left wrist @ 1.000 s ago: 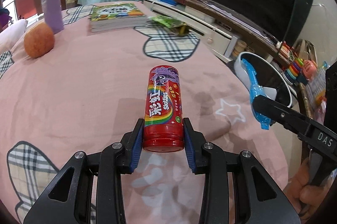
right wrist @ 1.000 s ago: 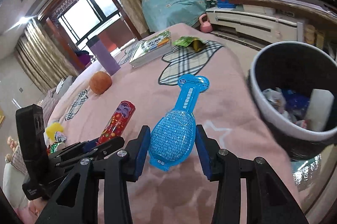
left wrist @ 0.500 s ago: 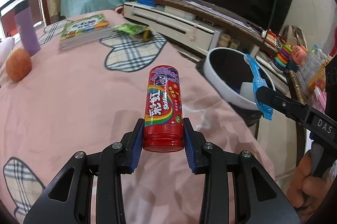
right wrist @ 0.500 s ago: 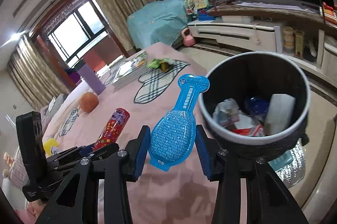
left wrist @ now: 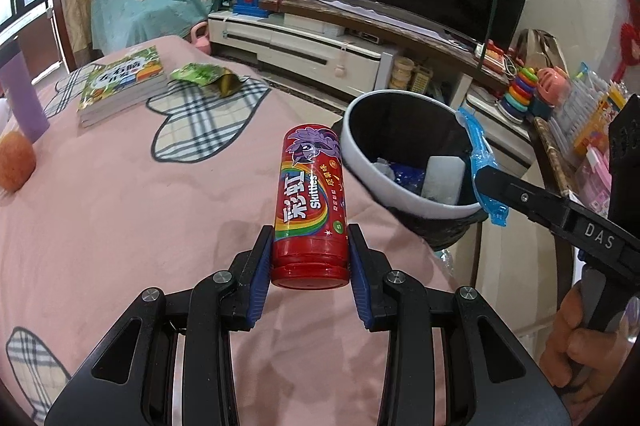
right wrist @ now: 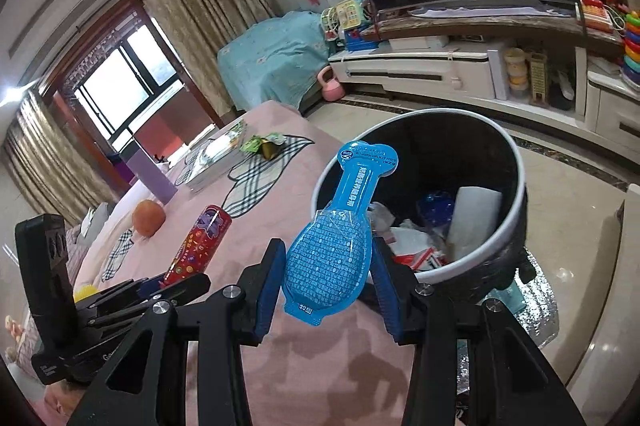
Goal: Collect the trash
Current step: 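Carry the Skittles tube and blue toy over the trash bin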
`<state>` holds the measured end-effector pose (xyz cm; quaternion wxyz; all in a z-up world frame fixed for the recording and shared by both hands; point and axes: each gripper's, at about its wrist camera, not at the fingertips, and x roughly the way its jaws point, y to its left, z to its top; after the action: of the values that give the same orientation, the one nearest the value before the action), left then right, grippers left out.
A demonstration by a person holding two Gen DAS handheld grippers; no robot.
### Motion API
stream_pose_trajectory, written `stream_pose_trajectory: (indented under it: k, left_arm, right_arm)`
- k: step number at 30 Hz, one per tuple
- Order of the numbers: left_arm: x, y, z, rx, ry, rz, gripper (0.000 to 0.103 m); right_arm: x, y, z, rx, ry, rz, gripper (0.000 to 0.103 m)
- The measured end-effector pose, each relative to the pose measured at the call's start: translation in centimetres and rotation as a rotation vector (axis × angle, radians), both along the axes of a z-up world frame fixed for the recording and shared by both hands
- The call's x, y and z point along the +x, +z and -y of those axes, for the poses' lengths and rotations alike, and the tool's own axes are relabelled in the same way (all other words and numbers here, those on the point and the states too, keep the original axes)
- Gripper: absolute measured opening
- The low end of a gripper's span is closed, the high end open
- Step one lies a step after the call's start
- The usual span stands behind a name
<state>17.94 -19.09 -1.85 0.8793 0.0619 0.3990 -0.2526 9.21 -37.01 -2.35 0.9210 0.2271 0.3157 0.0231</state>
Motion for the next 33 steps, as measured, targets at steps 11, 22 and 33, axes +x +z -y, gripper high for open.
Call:
stream_pose_trajectory:
  k: [11, 22, 33]
  left_arm:
    - [0.4, 0.7, 3.5, 0.019, -0.052, 0.016, 0.034]
    - [1.3, 1.0, 7.1, 0.041, -0.09, 0.029, 0.034]
    - [2.5, 0.5, 9.7, 0.067, -0.109, 0.024, 0.034]
  right_arm:
    - [0.1, 0.1, 2.4, -0.002, -0.038, 0.001, 0.044]
    - [1.0, 0.3, 4.4, -0.014, -0.058, -0.006, 0.044]
    - [2.0, 0.1, 5.9, -0.021, -0.069, -0.027, 0.044]
